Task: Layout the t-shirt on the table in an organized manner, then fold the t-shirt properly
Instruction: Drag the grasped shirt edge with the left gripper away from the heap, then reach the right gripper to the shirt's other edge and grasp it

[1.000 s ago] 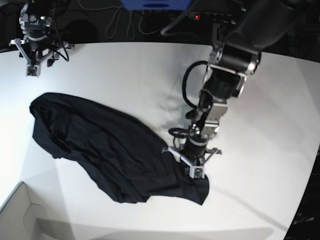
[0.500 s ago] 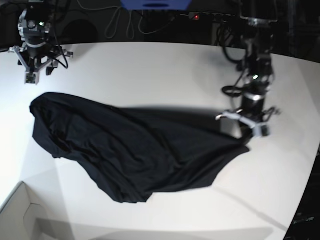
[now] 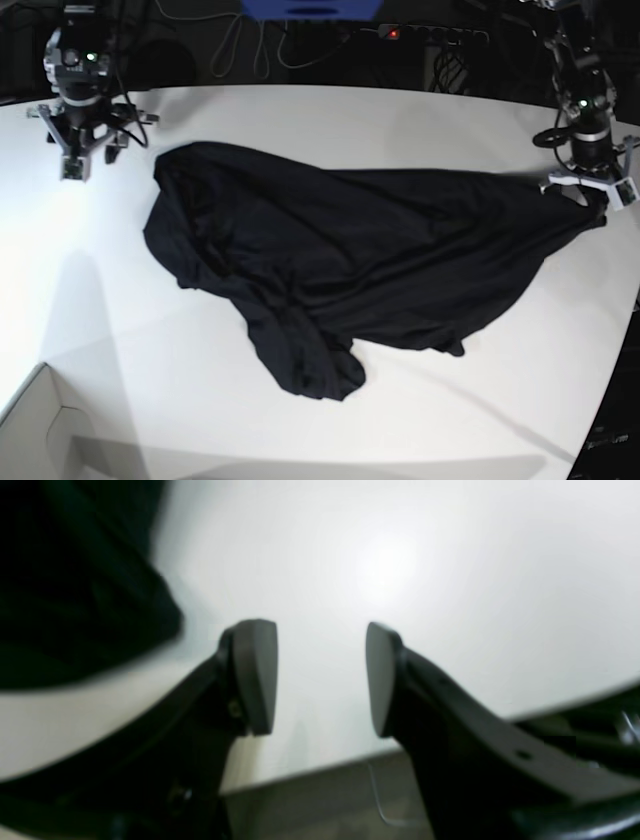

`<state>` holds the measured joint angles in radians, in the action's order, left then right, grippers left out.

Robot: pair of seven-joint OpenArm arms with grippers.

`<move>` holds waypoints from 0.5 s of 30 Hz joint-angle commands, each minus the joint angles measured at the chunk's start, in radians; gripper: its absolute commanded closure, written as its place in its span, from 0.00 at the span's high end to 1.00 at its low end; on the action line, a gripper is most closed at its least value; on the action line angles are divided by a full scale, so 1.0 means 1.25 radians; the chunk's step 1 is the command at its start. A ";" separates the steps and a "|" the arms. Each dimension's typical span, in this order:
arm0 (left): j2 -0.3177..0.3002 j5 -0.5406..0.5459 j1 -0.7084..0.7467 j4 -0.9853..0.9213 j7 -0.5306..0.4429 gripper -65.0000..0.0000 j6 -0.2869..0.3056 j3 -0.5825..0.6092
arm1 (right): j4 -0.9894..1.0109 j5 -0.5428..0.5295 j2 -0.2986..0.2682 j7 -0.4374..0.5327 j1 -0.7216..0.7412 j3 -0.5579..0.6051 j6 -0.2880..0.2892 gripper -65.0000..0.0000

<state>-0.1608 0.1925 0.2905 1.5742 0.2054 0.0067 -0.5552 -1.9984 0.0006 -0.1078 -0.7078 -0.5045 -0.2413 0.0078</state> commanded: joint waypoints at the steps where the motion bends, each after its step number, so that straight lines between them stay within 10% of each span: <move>1: -0.008 0.001 -0.001 0.012 -0.026 0.00 0.000 -0.003 | -0.014 0.004 -0.009 0.017 -0.001 0.007 -0.002 0.45; 8: 0.000 0.001 0.001 -0.016 -0.025 0.00 0.000 -0.002 | -0.015 0.004 -0.010 0.010 0.041 0.119 -0.002 0.47; 15: 0.000 0.001 0.000 -0.062 -0.025 0.00 0.000 -0.002 | -0.015 0.004 -0.010 0.010 0.116 0.212 -0.002 0.69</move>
<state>-0.1471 0.1925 0.2955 1.4826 0.2012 0.0078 -0.5537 -1.9991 0.0010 -0.1154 -0.7208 -0.3668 0.0277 0.0074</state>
